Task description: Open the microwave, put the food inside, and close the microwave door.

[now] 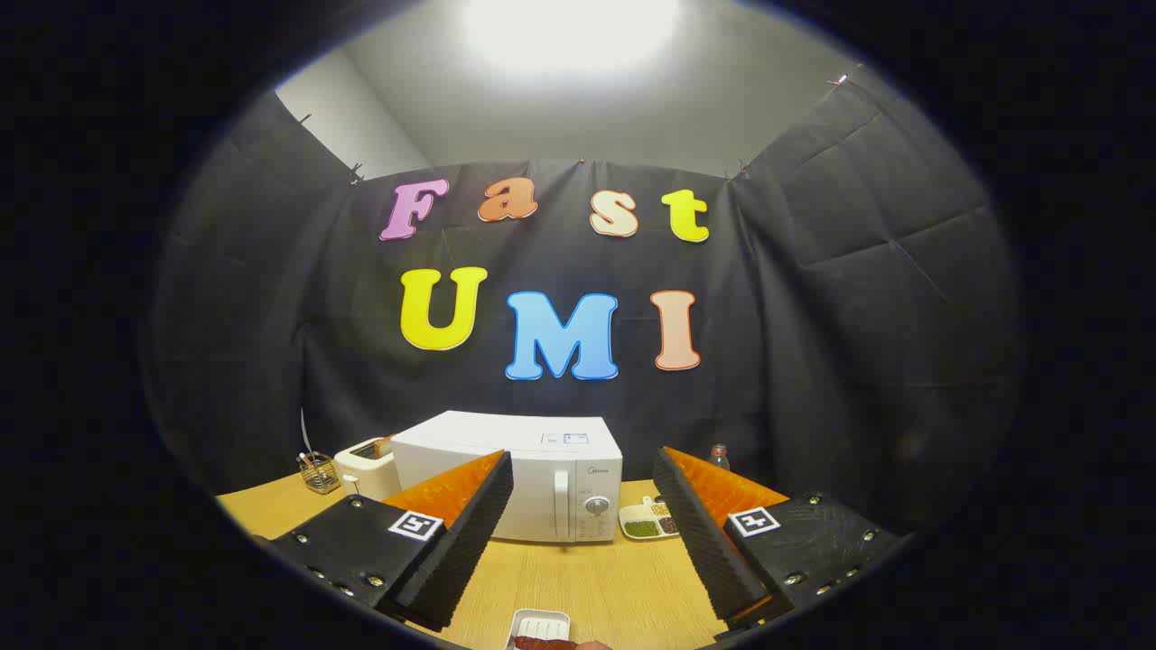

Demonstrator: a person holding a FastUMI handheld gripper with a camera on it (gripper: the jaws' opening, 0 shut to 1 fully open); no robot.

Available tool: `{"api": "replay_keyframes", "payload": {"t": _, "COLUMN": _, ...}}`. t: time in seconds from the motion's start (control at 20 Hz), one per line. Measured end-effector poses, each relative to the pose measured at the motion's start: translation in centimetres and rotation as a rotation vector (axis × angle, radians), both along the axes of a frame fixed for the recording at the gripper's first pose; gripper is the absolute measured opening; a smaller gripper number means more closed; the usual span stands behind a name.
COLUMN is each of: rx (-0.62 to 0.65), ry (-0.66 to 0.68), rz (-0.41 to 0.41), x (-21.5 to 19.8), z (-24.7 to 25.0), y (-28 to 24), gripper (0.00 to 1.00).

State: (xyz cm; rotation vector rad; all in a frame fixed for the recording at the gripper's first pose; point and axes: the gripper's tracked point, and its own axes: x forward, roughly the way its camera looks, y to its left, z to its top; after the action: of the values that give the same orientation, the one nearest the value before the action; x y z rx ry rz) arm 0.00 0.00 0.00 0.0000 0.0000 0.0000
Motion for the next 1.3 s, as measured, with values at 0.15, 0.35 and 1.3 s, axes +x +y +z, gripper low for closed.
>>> {"api": "replay_keyframes", "payload": {"t": 0.15, "rx": 0.019, "ry": 0.005, "rz": 0.01, "x": 2.2, "z": -0.2, "y": 0.1, "gripper": 0.99}}
{"api": "replay_keyframes", "payload": {"t": 0.35, "rx": 0.031, "ry": -0.002, "rz": 0.009, "x": 5.3, "z": -0.3, "y": -0.5, "gripper": 0.99}}
{"api": "replay_keyframes", "payload": {"t": 1.3, "rx": 0.021, "ry": 0.039, "rz": 0.07, "x": 15.1, "z": -4.1, "y": 1.0, "gripper": 0.99}}
